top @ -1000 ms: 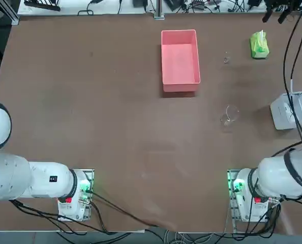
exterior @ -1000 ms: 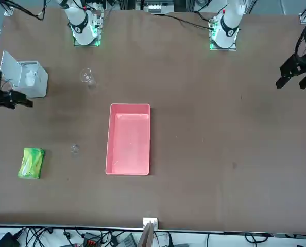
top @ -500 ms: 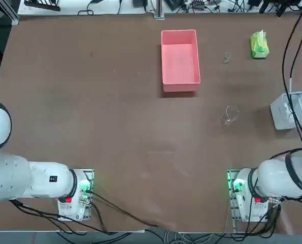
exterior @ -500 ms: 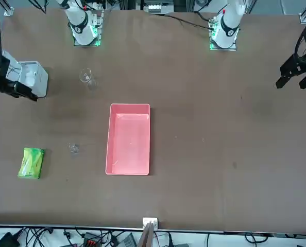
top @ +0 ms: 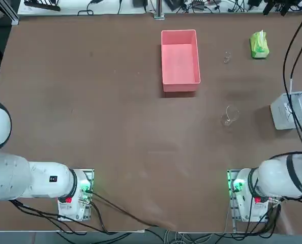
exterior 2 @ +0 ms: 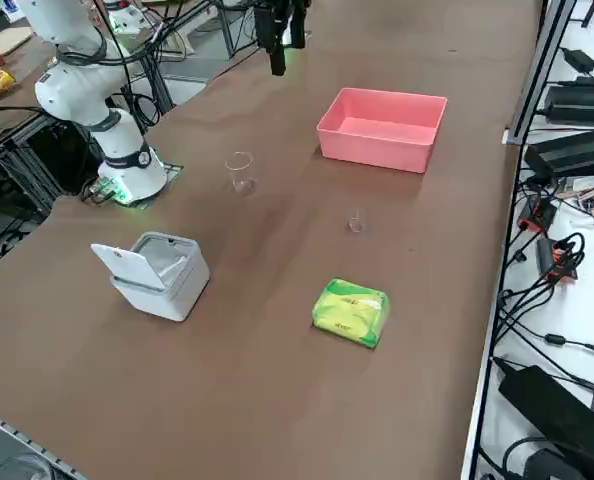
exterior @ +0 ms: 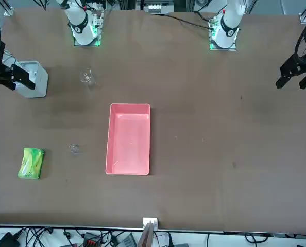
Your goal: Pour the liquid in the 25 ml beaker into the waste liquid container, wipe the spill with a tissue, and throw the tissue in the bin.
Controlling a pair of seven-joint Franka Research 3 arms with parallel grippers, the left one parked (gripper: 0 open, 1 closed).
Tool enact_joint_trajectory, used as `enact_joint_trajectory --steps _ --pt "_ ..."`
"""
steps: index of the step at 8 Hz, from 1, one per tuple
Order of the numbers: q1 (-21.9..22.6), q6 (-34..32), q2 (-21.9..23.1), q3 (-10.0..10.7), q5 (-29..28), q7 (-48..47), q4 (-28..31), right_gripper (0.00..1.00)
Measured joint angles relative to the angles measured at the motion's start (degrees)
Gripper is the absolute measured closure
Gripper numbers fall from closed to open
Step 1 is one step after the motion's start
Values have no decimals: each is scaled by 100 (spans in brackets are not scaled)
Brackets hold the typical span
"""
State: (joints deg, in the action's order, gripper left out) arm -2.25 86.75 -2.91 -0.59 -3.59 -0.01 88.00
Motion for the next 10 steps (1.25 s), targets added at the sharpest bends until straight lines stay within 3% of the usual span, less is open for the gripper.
enact_joint_trajectory --steps 10 --pt "407 -52 -41 -2 199 -111 -5 0"
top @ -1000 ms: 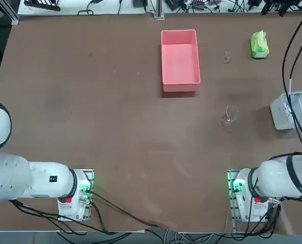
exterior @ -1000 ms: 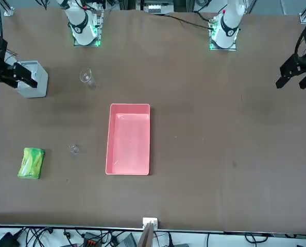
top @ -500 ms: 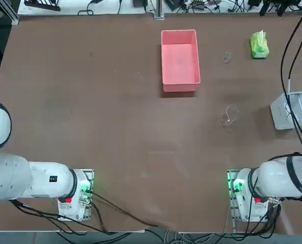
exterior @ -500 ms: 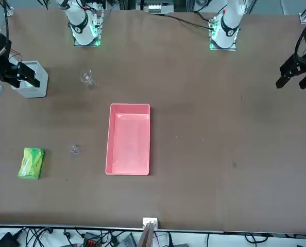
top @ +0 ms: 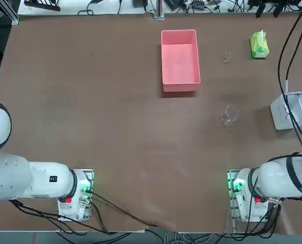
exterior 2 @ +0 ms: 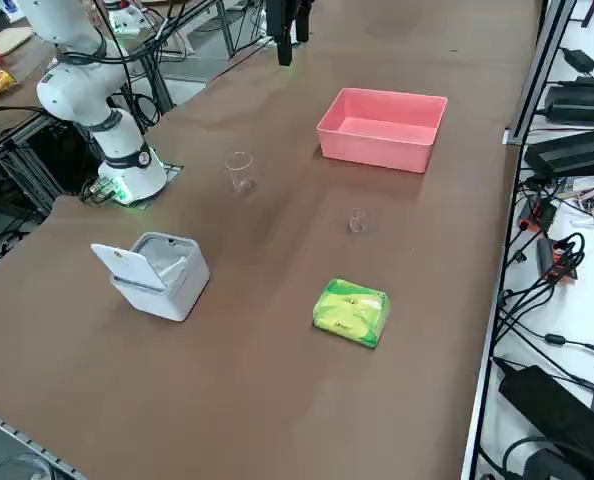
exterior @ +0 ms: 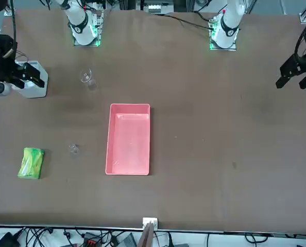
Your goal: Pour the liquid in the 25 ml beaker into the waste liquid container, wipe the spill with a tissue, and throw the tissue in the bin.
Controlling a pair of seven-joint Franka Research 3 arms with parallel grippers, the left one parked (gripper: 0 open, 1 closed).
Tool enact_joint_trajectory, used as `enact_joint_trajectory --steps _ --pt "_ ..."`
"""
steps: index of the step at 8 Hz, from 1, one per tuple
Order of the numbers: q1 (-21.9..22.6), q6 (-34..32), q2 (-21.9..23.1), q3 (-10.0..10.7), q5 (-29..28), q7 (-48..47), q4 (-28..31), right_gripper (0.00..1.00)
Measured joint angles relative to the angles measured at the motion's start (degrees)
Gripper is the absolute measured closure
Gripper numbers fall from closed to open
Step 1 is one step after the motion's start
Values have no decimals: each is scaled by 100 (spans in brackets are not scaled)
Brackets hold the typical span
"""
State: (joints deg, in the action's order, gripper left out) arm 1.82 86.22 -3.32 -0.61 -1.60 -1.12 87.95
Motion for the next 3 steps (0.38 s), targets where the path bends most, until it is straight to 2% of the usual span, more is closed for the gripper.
enact_joint_trajectory --steps 3 --pt "-2 0 -9 16 0 -10 0 0"
